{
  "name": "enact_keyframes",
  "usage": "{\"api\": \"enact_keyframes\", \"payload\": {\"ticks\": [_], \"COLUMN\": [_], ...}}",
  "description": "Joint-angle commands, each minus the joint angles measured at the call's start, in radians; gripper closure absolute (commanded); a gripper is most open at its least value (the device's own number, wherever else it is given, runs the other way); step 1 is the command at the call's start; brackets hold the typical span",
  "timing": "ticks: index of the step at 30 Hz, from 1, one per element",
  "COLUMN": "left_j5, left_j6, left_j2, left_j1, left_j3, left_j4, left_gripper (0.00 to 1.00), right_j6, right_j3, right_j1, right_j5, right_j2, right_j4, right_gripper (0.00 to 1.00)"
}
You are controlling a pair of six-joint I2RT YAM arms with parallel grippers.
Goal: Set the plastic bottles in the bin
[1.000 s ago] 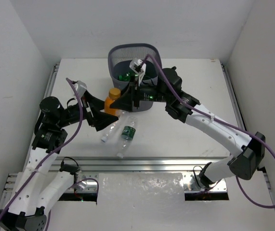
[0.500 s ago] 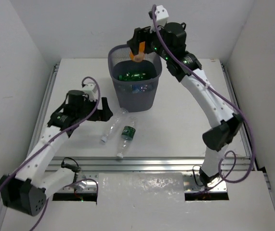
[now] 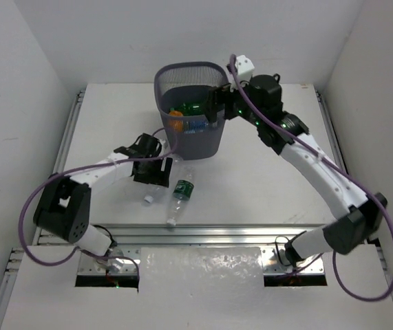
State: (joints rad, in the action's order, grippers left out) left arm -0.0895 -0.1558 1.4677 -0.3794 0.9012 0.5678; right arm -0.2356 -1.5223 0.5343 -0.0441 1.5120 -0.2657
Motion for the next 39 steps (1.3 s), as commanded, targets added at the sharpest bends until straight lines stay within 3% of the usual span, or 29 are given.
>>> {"api": "enact_keyframes", "payload": {"ticks": [1,4,5,7,8,10,11,16,17,21,25,29,33,35,36,37,38,39], "left_j5": [0.066,0.085,0.146,0.194,0.245,0.258,0.187,-0.028,-0.136,-0.424,-0.521,-0.593,-0.674,-0.7,-0.702,-0.661,-0.653,-0.653], "left_j6": [0.006,-0.008,-0.033,-0.054,-0.08,-0.106,-0.096,-0.05,-0.033,-0.028,-0.108,-0.151,-0.205,-0.208,-0.206,-0.196,-0.182,-0.171], "left_j2": [0.086,0.154,0.149,0.103,0.021,-0.087,-0.21,-0.567,-0.595,-0.673,-0.722,-0.715,-0.715,-0.704,-0.701,-0.698,-0.696,-0.698], "left_j1": [-0.003,-0.001,-0.001,-0.001,-0.001,-0.01,-0.016,-0.019,-0.019,-0.019,-0.021,-0.019,-0.021,-0.021,-0.021,-0.019,-0.021,-0.021], "left_j3": [0.05,0.041,0.039,0.027,0.021,0.037,0.065,0.134,0.142,0.128,0.127,0.133,0.108,0.105,0.105,0.108,0.119,0.12], "left_j4": [-0.009,0.003,0.01,0.036,0.052,0.115,0.157,0.218,0.218,0.126,0.008,-0.093,-0.213,-0.239,-0.244,-0.235,-0.209,-0.204], "left_gripper": [0.26,0.43,0.56,0.68,0.81,0.88,0.94,1.0,1.0,1.0,1.0,1.0,1.0,0.91,0.79,0.6,0.61,0.66], "right_j6": [-0.028,-0.044,-0.047,-0.056,-0.067,-0.09,-0.118,-0.273,-0.344,-0.494,-0.446,-0.346,-0.344,-0.337,-0.331,-0.306,-0.292,-0.281], "right_j3": [0.129,0.215,0.226,0.246,0.249,0.266,0.275,0.382,0.395,0.427,0.369,0.298,0.261,0.246,0.222,0.208,0.194,0.171], "right_j1": [0.006,0.006,0.006,0.006,0.006,0.006,0.006,0.006,0.006,0.029,0.104,0.199,0.205,0.207,0.205,0.205,0.205,0.205], "right_j5": [-0.077,-0.114,-0.118,-0.147,-0.161,-0.213,-0.244,-0.532,-0.631,-0.76,-0.786,-0.748,-0.686,-0.665,-0.651,-0.636,-0.566,-0.533], "right_j2": [-0.151,-0.24,-0.255,-0.286,-0.292,-0.306,-0.308,-0.317,-0.306,-0.268,-0.246,-0.219,-0.178,-0.158,-0.151,-0.142,-0.142,-0.141], "right_j4": [0.169,0.209,0.204,0.189,0.18,0.152,0.16,0.345,0.443,0.664,0.669,0.547,0.516,0.508,0.497,0.485,0.443,0.422], "right_gripper": [0.01,0.01,0.01,0.01,0.01,0.01,0.01,0.01,0.01,0.01,0.01,0.01,0.01,0.13,0.3,0.49,0.8,0.78]}}
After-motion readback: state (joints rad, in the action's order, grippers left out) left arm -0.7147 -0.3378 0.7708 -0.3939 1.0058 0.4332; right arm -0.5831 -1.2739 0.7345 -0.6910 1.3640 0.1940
